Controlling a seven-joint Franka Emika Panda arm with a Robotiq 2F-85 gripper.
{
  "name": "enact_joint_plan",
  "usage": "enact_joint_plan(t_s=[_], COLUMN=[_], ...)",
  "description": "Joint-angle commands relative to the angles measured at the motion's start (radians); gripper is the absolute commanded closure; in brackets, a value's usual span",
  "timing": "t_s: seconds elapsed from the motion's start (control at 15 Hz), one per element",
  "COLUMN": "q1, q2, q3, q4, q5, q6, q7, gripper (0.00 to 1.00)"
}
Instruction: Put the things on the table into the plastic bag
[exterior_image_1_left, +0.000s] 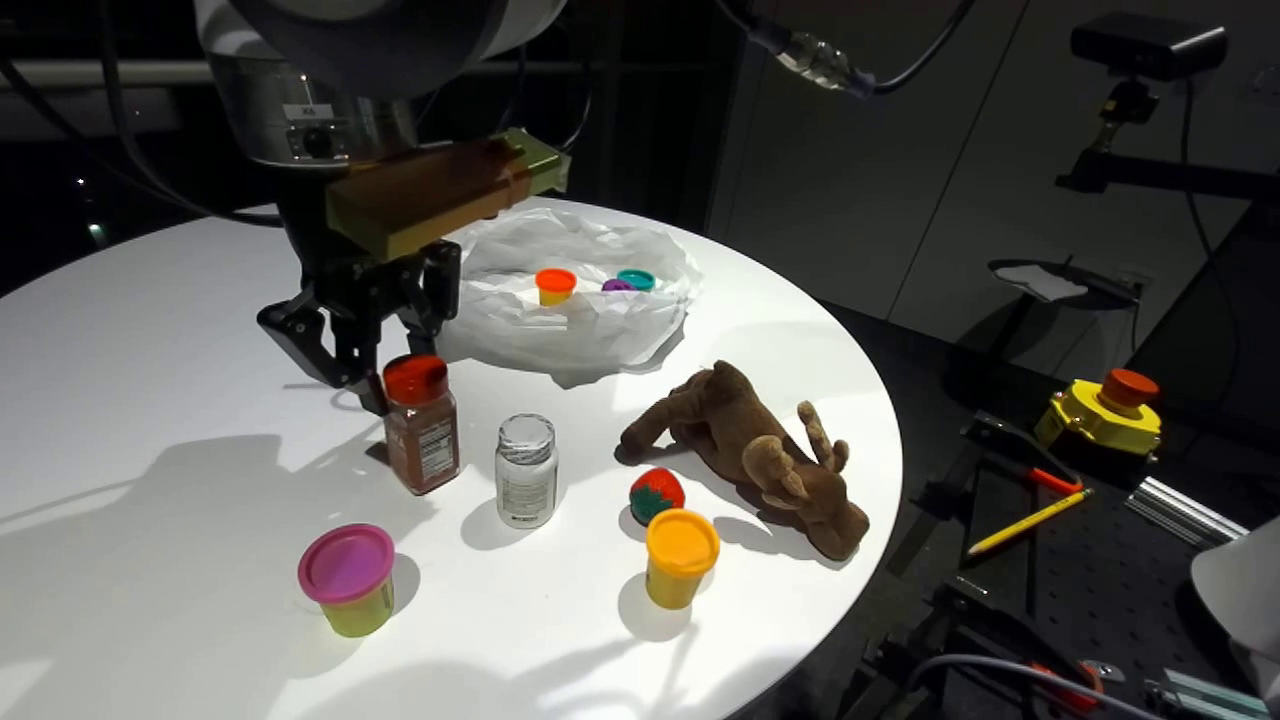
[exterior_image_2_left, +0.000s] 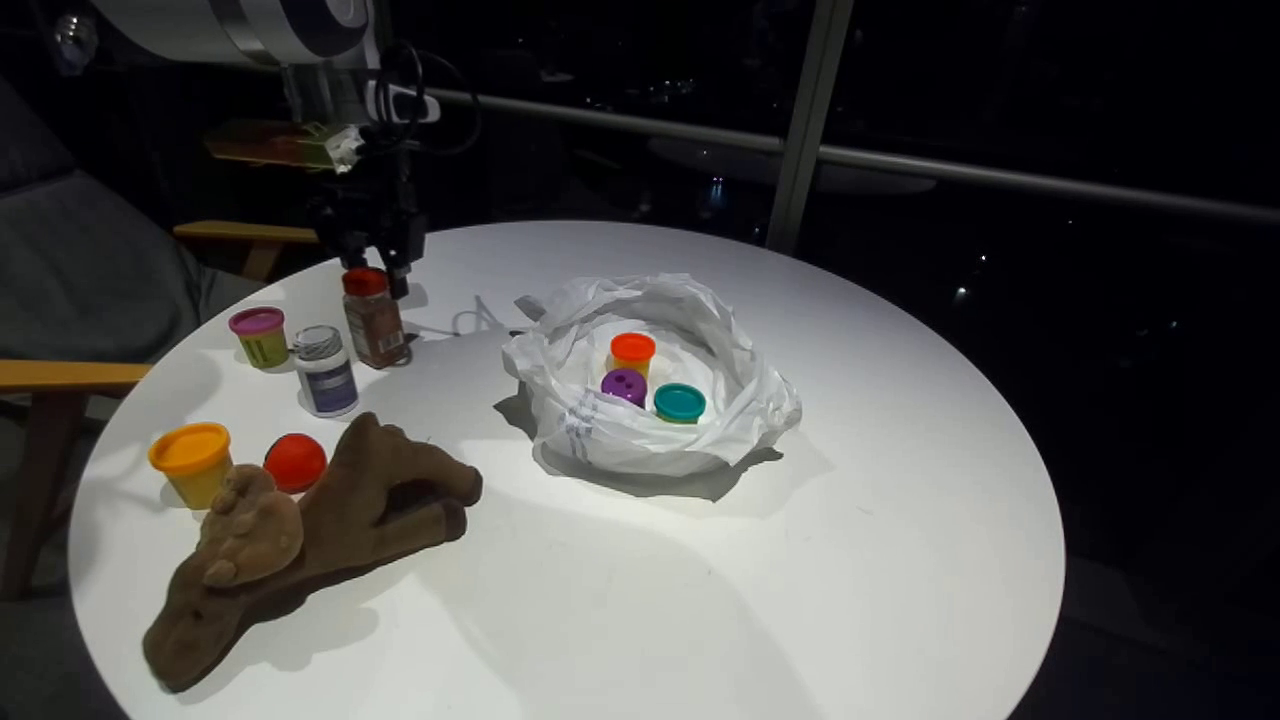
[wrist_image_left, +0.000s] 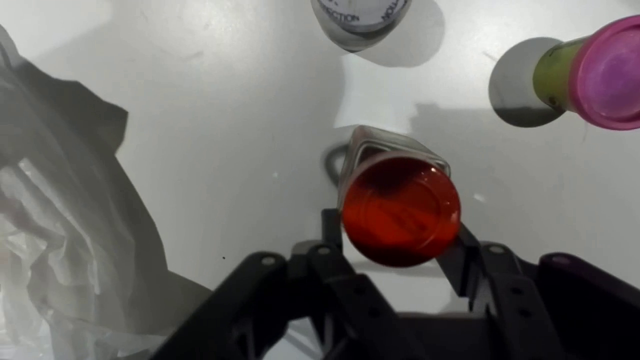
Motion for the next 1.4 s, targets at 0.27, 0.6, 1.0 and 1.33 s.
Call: enact_joint_plan(t_s=[0.27,0.6,1.0,1.33], q1=[0.024,-0.008,-0.099,-0.179], q2=[-0.068,-0.037,0.043,0.119], q3=[-0.06,-0.107,-0.14,-0.135], q4=[0.106,0.279,0.398,0.448], q5=[-0.073,-0.176,-0.2,-0.143], q6=[-0.263,-0.402,-0.35,-0.24], q7=[0.108,0.113,0.085,0.069], gripper=[0.76,0.76,0.76,0.76])
